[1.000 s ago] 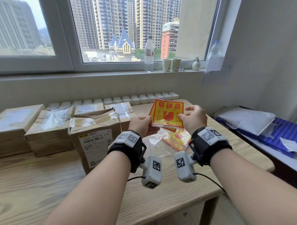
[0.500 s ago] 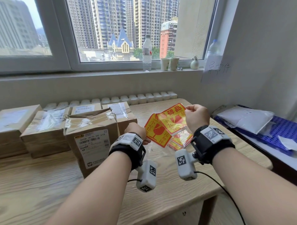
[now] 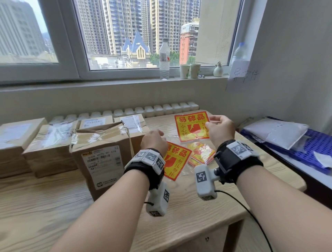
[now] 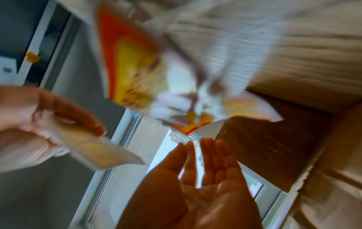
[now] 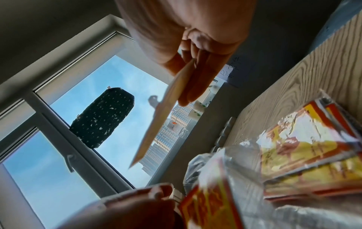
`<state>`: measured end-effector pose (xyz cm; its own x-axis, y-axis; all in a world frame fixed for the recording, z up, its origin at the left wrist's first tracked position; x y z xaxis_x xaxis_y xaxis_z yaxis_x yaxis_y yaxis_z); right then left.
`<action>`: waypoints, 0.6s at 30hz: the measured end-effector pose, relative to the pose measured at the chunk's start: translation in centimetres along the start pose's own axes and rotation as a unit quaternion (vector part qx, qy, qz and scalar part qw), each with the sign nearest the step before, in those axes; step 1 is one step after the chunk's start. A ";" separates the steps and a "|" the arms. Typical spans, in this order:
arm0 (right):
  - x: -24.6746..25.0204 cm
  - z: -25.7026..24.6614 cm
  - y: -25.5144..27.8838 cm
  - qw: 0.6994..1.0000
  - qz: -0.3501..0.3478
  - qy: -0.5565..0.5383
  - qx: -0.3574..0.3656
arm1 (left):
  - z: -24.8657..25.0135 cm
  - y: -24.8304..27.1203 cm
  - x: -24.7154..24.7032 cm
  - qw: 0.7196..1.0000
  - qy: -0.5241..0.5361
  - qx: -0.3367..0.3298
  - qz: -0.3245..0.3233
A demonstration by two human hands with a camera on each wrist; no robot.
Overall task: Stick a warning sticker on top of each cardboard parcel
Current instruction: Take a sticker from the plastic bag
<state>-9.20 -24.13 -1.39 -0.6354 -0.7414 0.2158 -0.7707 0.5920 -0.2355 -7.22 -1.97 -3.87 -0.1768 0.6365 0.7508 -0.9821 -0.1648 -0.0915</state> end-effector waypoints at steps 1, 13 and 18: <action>-0.1 -0.1 0.1 1.000 0.000 -0.008 -0.005 | 0.7 0.2 0.4 0.996 0.091 -0.008 -0.006; -2.6 -2.4 3.7 0.961 -0.122 -0.234 -0.086 | 1.9 3.1 4.0 0.933 0.336 0.007 -0.127; -3.9 -4.5 5.9 0.938 -0.222 -0.256 -0.078 | 1.7 3.8 5.5 0.931 0.349 -0.004 -0.107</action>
<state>-11.54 -16.32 0.69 -0.1746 -0.9570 -0.2318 -0.9769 0.1978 -0.0808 -11.80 -0.39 1.05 0.0269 0.9890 0.1454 -0.9996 0.0265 0.0043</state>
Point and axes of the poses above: each hand's wrist, its own y-axis away from the middle knuckle, its own x-axis out of the back of the hand, z = x × y, the point moved 7 cm from there along -y, towards the middle knuckle, and after that the axes turned 3 degrees about x, right-handed, at the moved point
